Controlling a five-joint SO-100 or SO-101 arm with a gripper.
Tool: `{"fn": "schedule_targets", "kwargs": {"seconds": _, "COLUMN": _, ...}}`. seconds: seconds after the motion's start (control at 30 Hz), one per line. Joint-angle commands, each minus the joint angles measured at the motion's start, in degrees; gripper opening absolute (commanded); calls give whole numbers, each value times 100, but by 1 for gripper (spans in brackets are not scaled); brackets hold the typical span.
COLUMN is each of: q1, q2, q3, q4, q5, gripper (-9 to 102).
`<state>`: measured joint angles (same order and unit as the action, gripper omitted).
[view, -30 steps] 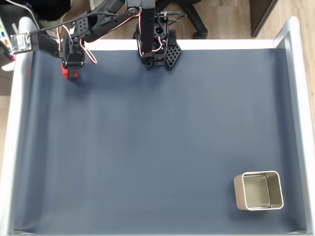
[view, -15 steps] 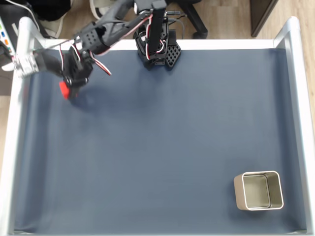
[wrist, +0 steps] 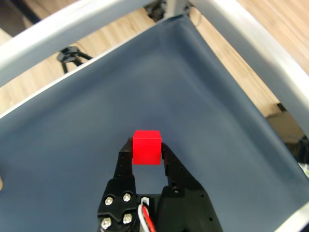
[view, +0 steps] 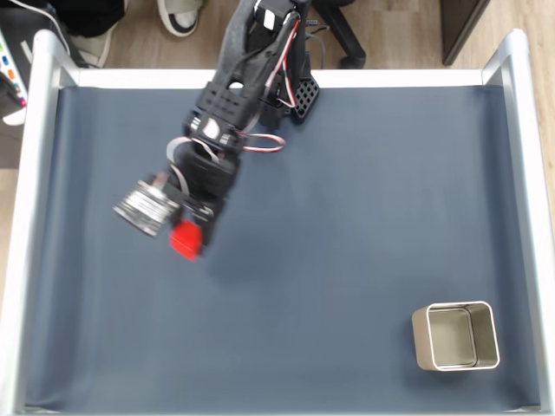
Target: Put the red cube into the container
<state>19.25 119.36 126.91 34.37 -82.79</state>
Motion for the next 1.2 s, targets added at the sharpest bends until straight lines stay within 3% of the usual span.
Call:
{"fn": "schedule_targets", "kwargs": {"seconds": 0.0, "q1": -738, "q2": 255, "q3": -483, "q4": 26, "q5": 79, "gripper": 0}}
{"fn": "schedule_targets", "kwargs": {"seconds": 0.23, "q1": -2285, "q2": -316, "q3": -1564, "q4": 70, "q5": 255, "gripper": 0}}
{"fn": "schedule_targets", "kwargs": {"seconds": 0.63, "q1": -4157, "q2": -2232, "q3": -4201, "q4": 949, "q5": 396, "gripper": 0}}
{"fn": "schedule_targets", "kwargs": {"seconds": 1.17, "q1": -5317, "q2": -4570, "q3": -7049, "q4": 1318, "q5": 554, "gripper": 0}}
